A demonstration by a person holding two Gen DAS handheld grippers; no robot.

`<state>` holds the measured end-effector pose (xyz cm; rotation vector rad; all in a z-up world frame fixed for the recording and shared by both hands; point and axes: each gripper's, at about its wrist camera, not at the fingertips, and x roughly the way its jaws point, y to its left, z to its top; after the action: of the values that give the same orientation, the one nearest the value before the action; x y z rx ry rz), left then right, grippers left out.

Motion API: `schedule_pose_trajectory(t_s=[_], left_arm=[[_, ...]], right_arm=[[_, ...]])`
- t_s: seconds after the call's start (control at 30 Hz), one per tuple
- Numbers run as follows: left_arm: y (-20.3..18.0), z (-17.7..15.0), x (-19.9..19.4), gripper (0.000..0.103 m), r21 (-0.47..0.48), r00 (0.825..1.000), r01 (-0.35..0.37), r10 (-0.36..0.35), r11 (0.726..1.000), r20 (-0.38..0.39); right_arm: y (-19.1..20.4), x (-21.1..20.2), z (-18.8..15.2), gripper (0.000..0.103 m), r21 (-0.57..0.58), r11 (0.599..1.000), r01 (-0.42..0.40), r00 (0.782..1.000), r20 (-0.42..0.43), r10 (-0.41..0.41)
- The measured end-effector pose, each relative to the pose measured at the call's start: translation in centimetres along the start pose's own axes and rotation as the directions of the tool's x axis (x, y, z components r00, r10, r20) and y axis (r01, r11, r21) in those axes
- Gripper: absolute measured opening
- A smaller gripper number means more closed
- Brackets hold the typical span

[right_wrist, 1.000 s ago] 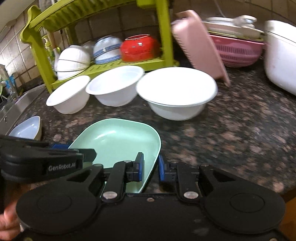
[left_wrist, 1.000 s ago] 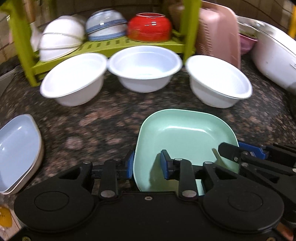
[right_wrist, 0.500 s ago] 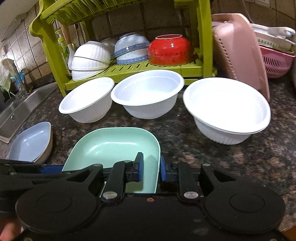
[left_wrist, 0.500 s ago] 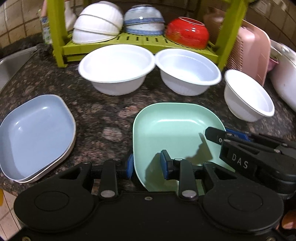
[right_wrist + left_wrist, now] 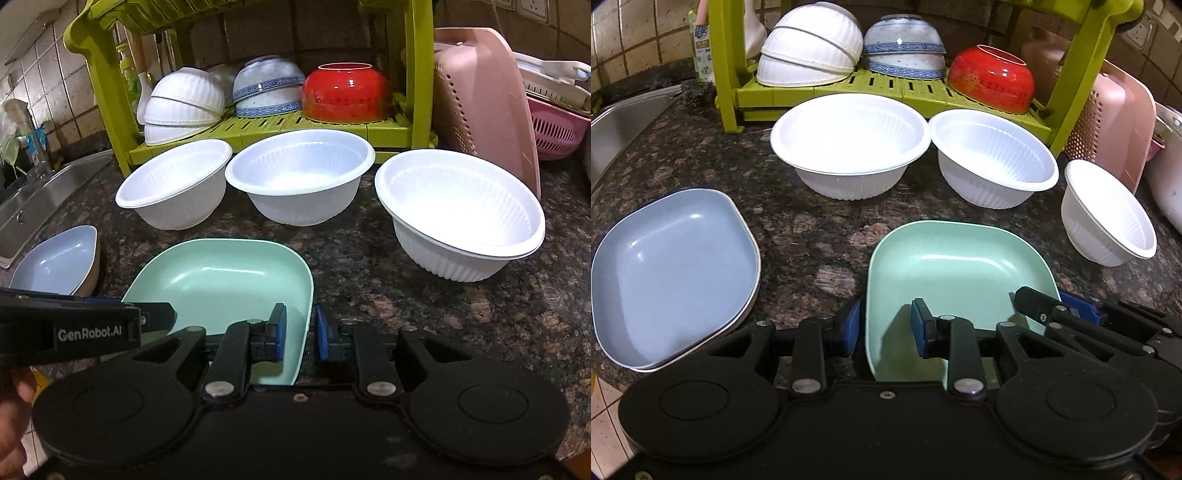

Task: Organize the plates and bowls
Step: 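Carry the mint green plate toward the blue plate and lower it, then lower the mint green plate onto the light blue plate stack with both grippers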

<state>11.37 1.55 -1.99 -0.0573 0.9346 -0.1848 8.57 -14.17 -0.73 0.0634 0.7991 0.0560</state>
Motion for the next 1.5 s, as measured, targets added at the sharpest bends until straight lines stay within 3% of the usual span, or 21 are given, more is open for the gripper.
schedule_pose_trajectory(t_s=[0.27,0.57,0.87,1.17,1.5], left_arm=[[-0.4,-0.6,-1.0,0.031,0.013,0.999,0.032,-0.032,0.999,0.002],[0.9,-1.6,-3.5,0.031,-0.003,1.0,-0.007,0.007,1.0,0.027],[5.3,-1.9,-6.0,0.031,-0.099,0.996,-0.047,0.055,0.994,0.076],[9.8,-0.8,-7.8,0.031,-0.199,0.974,-0.126,0.159,0.972,0.162],[14.1,-0.1,-6.5,0.031,-0.292,0.97,-0.158,0.203,0.943,0.131]], right_arm=[[-0.2,-1.5,0.1,0.014,-0.012,1.0,-0.001,0.999,0.035,0.001],[1.2,-3.2,-0.1,0.014,-0.052,0.997,-0.059,0.997,0.049,0.061],[6.0,-4.0,0.6,0.014,-0.134,0.983,-0.129,0.986,0.09,0.142],[11.6,-2.7,3.4,0.014,-0.19,0.961,-0.201,0.968,0.111,0.224],[16.4,0.9,5.4,0.014,-0.302,0.925,-0.229,0.956,0.111,0.273]])
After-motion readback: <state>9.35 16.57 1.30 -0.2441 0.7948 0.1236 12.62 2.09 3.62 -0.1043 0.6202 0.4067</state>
